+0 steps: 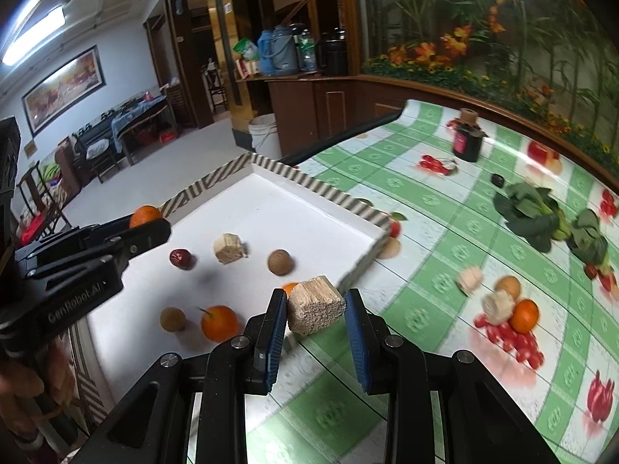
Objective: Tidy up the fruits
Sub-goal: 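Carry the orange and the beige block over the white tray with both tools, then open the left tool to drop the orange while the right tool releases the block, then move both open tools back over the remaining fruits, then grasp an orange with the right tool while the left tool grasps a beige block, then carry the beige block and the orange over the white tray with both tools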
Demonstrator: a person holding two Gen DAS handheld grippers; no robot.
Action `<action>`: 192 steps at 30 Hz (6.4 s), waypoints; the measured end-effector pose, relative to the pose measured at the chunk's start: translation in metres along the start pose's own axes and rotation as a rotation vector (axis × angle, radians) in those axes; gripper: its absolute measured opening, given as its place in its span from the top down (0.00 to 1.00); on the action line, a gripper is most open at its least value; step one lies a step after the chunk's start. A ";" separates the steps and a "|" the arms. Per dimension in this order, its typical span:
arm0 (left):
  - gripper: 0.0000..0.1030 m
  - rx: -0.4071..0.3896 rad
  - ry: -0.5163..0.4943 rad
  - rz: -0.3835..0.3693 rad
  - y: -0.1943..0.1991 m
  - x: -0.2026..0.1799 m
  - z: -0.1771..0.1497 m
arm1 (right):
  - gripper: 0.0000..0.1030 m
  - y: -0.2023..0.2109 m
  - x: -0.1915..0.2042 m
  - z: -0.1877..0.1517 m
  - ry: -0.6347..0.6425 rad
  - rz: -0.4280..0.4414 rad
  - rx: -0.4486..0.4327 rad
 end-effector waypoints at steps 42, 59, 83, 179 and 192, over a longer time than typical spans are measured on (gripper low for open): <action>0.59 0.161 0.066 0.059 -0.032 0.035 -0.032 | 0.64 -0.064 0.048 -0.007 0.047 0.143 0.105; 0.59 0.103 -0.011 -0.101 -0.005 -0.055 -0.015 | 0.64 0.010 -0.042 -0.009 -0.070 -0.008 0.008; 0.60 0.193 -0.143 -0.295 -0.032 -0.195 -0.026 | 0.63 0.027 -0.186 -0.059 -0.196 -0.211 0.084; 0.78 0.017 -0.066 -0.190 0.021 -0.101 -0.013 | 0.70 0.045 -0.043 -0.028 -0.142 0.025 -0.022; 0.78 0.009 0.012 -0.098 0.022 -0.032 -0.009 | 0.70 0.023 -0.005 -0.015 -0.077 0.078 -0.004</action>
Point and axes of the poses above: each gripper's, at about its wrist camera, not at the fingertips, and y roughly against the way its jaws point, x to its left, z to its top, the point moved 8 cm from there along -y, roughly the way its jaws point, and after that the axes turned 14 degrees about -x, right-handed, at the moved point
